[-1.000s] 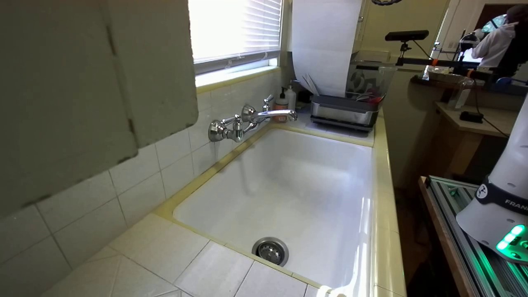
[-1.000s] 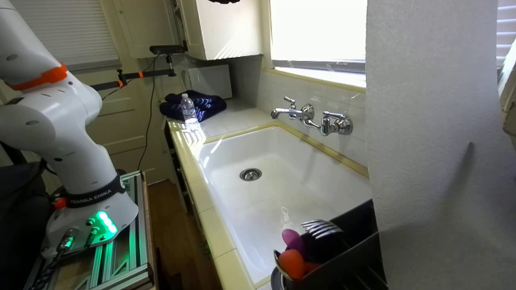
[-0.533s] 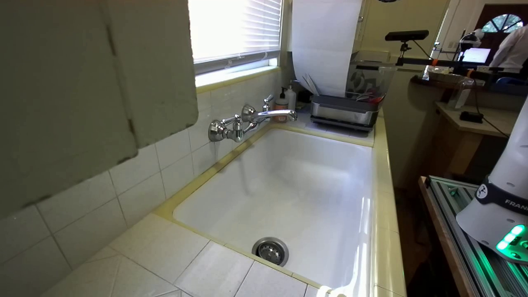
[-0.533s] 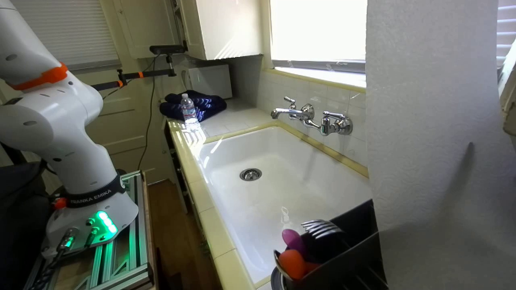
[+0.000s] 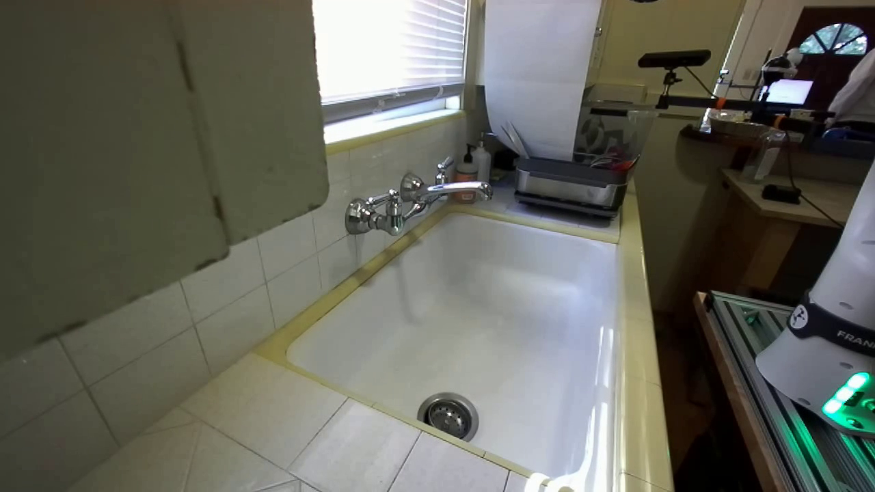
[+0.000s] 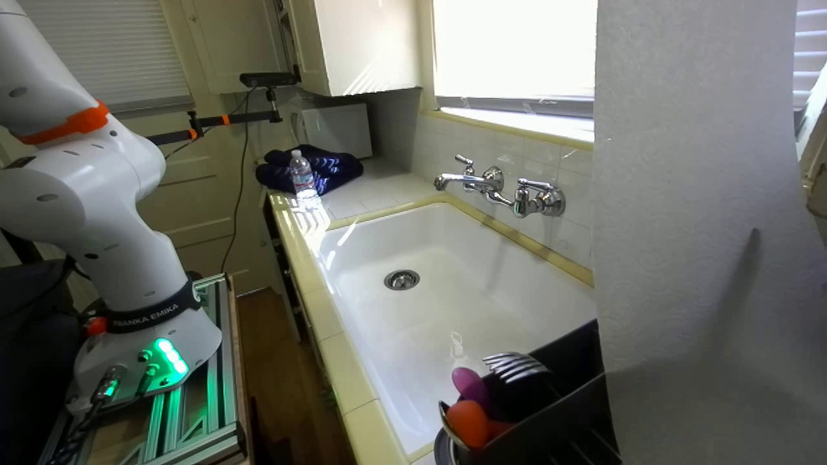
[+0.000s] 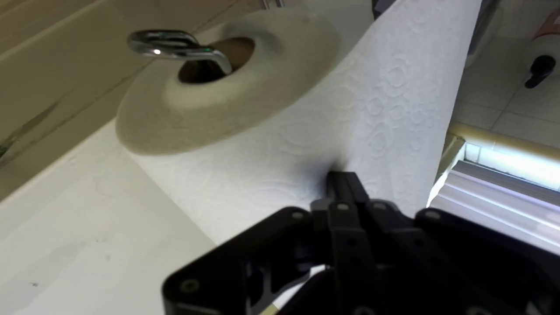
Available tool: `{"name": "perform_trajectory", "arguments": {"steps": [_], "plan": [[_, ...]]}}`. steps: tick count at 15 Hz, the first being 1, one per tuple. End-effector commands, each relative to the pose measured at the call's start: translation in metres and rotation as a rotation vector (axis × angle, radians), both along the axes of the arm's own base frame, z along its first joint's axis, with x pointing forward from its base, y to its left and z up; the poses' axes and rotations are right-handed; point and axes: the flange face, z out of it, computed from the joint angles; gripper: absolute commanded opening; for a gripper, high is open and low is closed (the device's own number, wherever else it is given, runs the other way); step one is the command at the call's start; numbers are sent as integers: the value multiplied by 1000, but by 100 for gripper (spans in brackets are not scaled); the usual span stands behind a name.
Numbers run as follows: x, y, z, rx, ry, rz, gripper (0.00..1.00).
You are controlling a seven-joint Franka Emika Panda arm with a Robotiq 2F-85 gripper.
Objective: Pull up the paper
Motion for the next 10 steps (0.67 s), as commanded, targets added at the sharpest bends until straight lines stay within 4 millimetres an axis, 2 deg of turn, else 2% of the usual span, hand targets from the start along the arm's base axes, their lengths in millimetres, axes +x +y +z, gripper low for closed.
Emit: {"name": "perform_trajectory", "arguments": {"steps": [1, 5, 10], "plan": [[-8, -5, 17, -16, -11, -7, 0], [-18, -4, 36, -33, -48, -13, 0], [-38, -18, 52, -36, -87, -56, 0]]}}
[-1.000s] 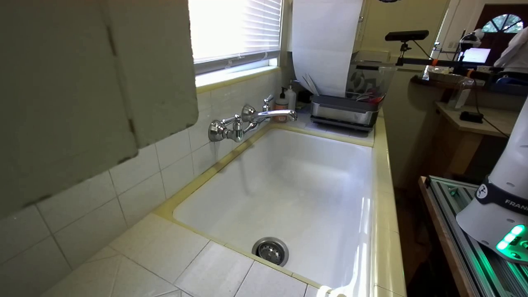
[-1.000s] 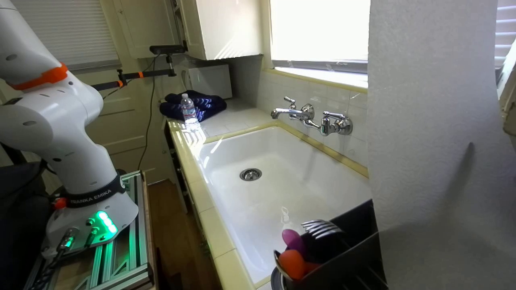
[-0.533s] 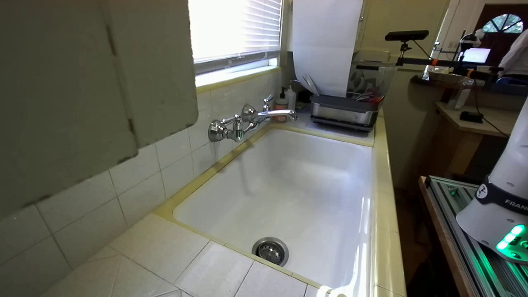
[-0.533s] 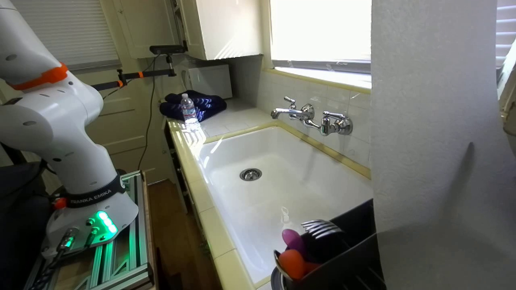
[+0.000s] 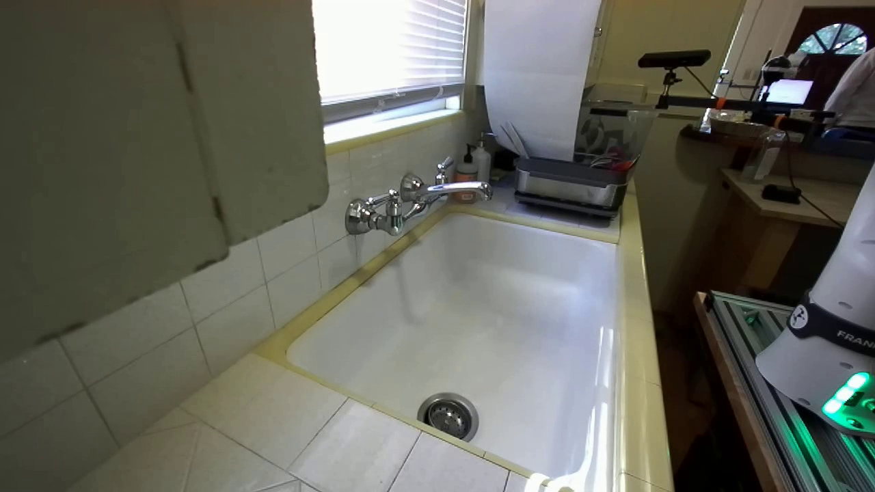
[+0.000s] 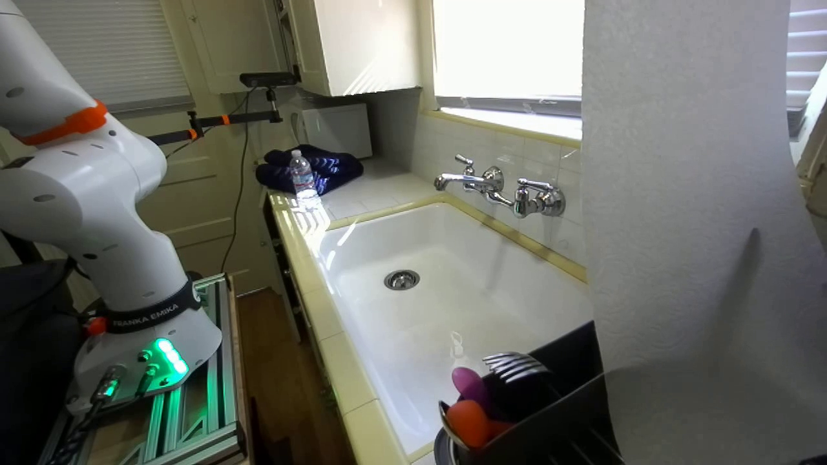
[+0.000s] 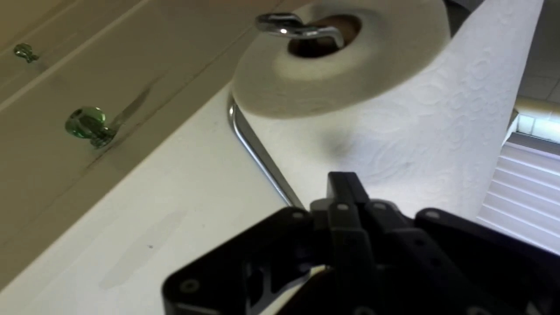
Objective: Pull up the paper
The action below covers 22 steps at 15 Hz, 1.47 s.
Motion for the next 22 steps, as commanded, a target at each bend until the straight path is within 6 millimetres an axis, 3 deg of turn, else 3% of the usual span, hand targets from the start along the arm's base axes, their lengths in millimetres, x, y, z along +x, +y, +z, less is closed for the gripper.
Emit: {"name": "perform_trajectory", "arguments": {"steps": [1, 7, 16, 22], "plan": [[-14, -7, 7, 24, -19, -20, 0], [8, 18, -8, 128, -49, 49, 0], [32, 1, -50, 177, 17, 28, 0], [26, -3, -39, 165, -10, 19, 0]]}}
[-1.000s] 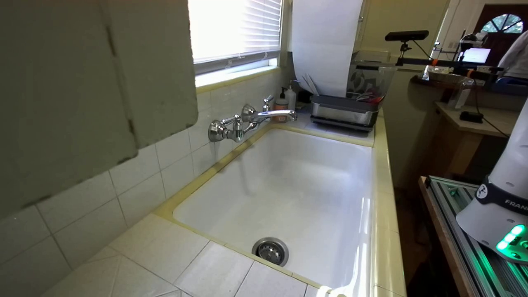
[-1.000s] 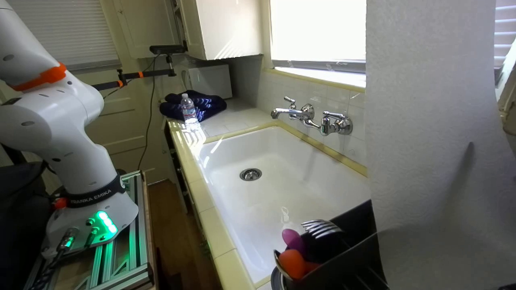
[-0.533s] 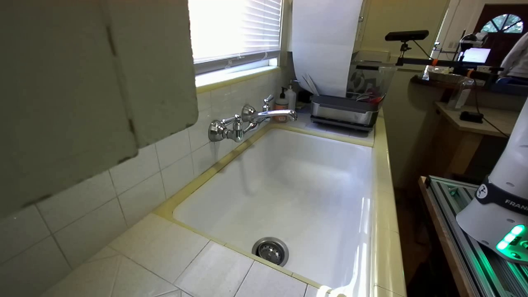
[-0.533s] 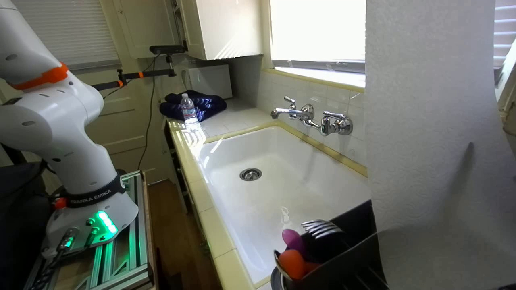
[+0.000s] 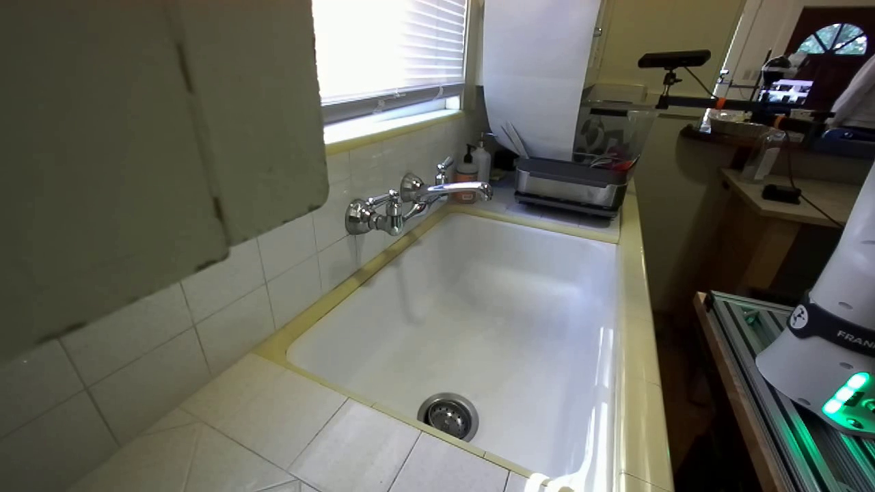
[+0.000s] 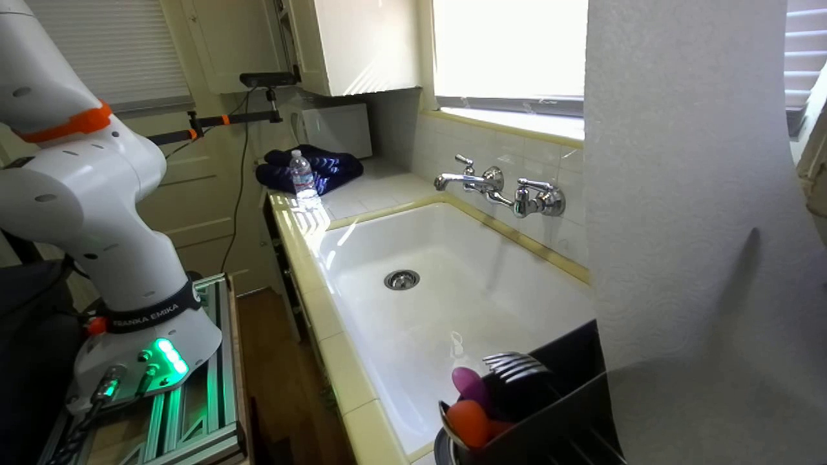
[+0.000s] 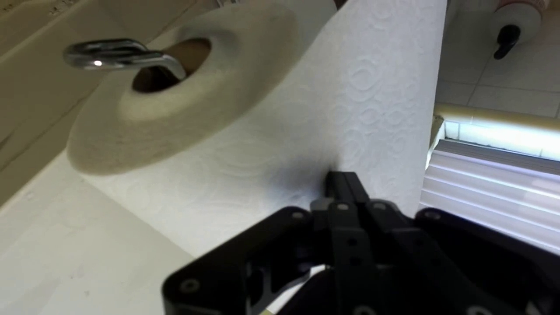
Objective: Pull up the paper
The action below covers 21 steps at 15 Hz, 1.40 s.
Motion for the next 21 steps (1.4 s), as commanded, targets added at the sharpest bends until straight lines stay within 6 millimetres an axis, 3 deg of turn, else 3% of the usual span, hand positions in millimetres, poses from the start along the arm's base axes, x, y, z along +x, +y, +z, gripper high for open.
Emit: {"name": "perform_trajectory", "arguments": {"steps": [1, 21], "plan": [[-9, -7, 11, 3, -17, -10, 0], [-50, -42, 39, 7, -104, -104, 0]]}}
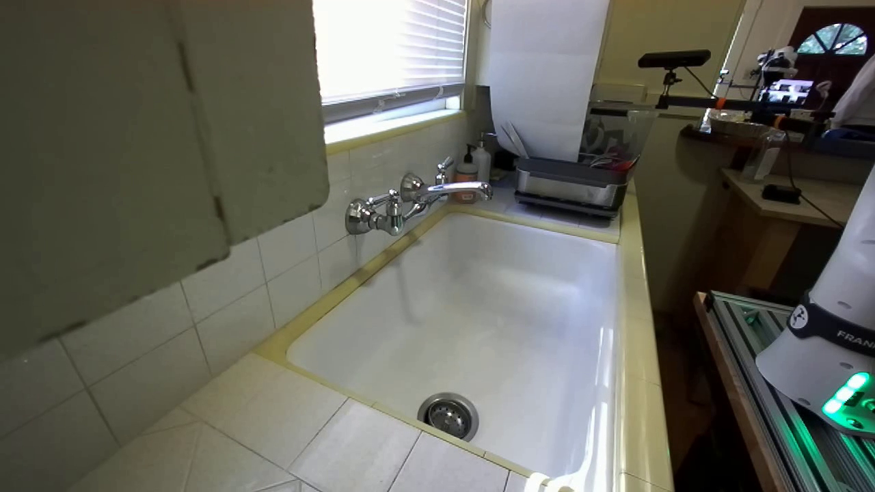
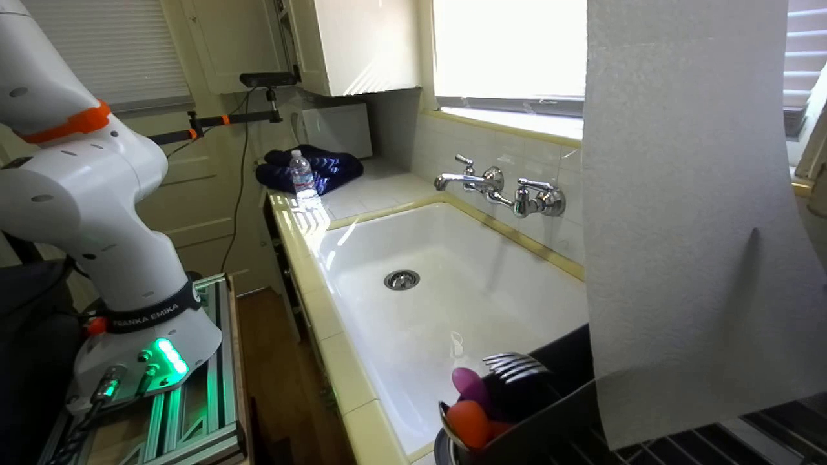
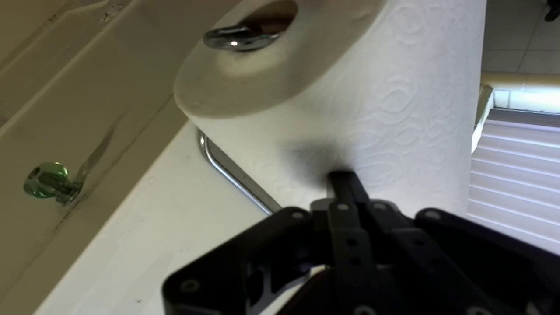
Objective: Pull up the paper
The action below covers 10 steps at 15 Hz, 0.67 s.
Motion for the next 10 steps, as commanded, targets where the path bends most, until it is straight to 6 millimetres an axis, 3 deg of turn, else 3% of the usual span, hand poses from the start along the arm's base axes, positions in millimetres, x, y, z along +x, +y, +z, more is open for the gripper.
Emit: {"name": "perform_trajectory", "arguments": {"steps": [1, 7, 10], "plan": [[-21, -23, 0, 23, -19, -49, 0], [-36, -35, 11, 35, -61, -81, 0], [-30, -17, 12, 34, -56, -61, 0]]}}
